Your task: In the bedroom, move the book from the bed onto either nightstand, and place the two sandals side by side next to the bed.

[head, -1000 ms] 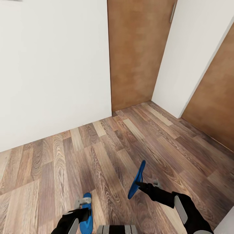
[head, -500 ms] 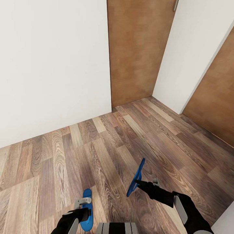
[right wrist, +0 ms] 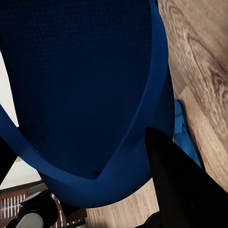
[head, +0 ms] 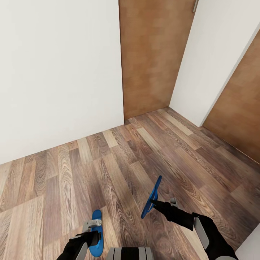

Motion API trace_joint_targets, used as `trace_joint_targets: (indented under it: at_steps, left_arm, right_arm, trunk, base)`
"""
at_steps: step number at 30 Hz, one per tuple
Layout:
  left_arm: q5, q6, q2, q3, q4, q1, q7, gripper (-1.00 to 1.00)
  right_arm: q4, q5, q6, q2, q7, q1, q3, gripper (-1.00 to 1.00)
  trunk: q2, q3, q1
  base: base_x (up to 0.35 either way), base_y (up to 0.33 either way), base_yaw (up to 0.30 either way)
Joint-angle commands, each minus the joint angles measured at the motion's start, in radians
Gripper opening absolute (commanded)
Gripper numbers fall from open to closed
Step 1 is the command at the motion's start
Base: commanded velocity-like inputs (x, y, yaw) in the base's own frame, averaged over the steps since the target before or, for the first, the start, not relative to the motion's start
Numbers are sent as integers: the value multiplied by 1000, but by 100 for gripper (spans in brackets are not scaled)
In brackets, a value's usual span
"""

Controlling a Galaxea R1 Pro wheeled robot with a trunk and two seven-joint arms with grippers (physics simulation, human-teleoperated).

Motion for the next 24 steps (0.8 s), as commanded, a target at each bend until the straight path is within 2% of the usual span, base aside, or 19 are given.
trace_joint_targets:
  at_steps: [1,4,8,13,19,24]
  left_arm:
    - [10,2,0,-2,-2,-1,10,100]
    - [8,-22,-2,-1,-9,-1,16,100]
    - [5,-101,-2,-1,-13,-5,17,100]
    - [1,-167,-3,-1,-8,-41,18,100]
    - [1,-282,-2,-1,46,-47,18,100]
    - [1,-298,0,-1,57,-47,18,100]
  right_arm:
    - [0,-2,5,1,2,0,0,-100]
    - [0,-2,5,2,2,0,0,-100]
    - [0,-2,5,2,2,0,2,-100]
    - [0,-2,5,2,2,0,2,-100]
    - [0,-2,5,2,2,0,2,-100]
    - [0,-2,5,2,2,0,2,-100]
  trunk:
    - [0,-1,0]
    - [0,-1,0]
    - [0,-1,0]
    - [0,-1,0]
    - [0,-1,0]
    - [0,-1,0]
  base:
    - [0,0,0]
    - [0,0,0]
    - [0,0,0]
    - [0,0,0]
    - [0,0,0]
    - [0,0,0]
